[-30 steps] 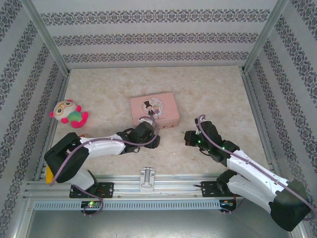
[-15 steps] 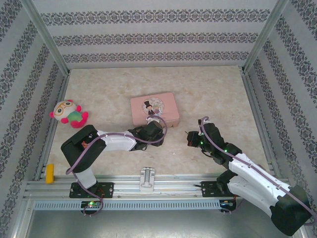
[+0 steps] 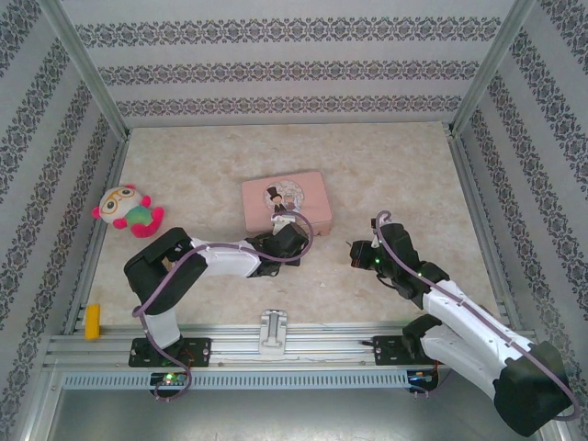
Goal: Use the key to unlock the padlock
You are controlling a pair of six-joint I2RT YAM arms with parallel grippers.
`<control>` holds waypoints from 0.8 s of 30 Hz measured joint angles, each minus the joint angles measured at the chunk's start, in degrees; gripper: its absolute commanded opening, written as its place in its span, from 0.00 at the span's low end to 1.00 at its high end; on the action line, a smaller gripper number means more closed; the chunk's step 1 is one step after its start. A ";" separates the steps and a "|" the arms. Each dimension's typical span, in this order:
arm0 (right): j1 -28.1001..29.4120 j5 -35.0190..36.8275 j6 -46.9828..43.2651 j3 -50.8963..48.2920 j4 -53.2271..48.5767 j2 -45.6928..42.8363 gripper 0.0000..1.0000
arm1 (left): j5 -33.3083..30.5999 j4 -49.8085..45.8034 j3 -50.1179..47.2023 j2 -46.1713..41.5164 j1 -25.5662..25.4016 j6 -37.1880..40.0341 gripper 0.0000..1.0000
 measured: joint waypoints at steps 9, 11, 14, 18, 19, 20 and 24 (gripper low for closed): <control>-0.50 -2.80 -0.79 -0.33 2.95 2.84 0.00 | -1.99 -1.07 1.68 1.07 -0.52 -2.73 0.52; -0.72 -3.17 -0.76 -0.33 3.85 3.63 0.00 | -2.73 -2.25 2.34 1.44 -0.61 -3.21 0.49; -0.72 -3.43 -0.81 -0.33 4.44 4.39 0.00 | -3.61 -4.52 3.63 1.88 -0.81 -3.45 0.45; -0.72 -3.76 -0.94 -0.33 4.90 4.76 0.00 | -4.83 -7.34 5.29 1.90 -1.38 -3.32 0.43; -0.72 -3.78 -0.94 -0.33 5.09 4.81 0.00 | -5.11 -8.04 5.64 1.90 -1.57 -3.26 0.43; -0.72 -3.80 -0.94 -0.33 5.18 4.81 0.00 | -5.33 -8.52 5.92 1.90 -1.70 -3.23 0.43; -0.74 -3.80 -0.94 -0.68 6.01 4.81 0.00 | -5.31 -9.40 6.45 1.90 -2.36 -3.26 0.43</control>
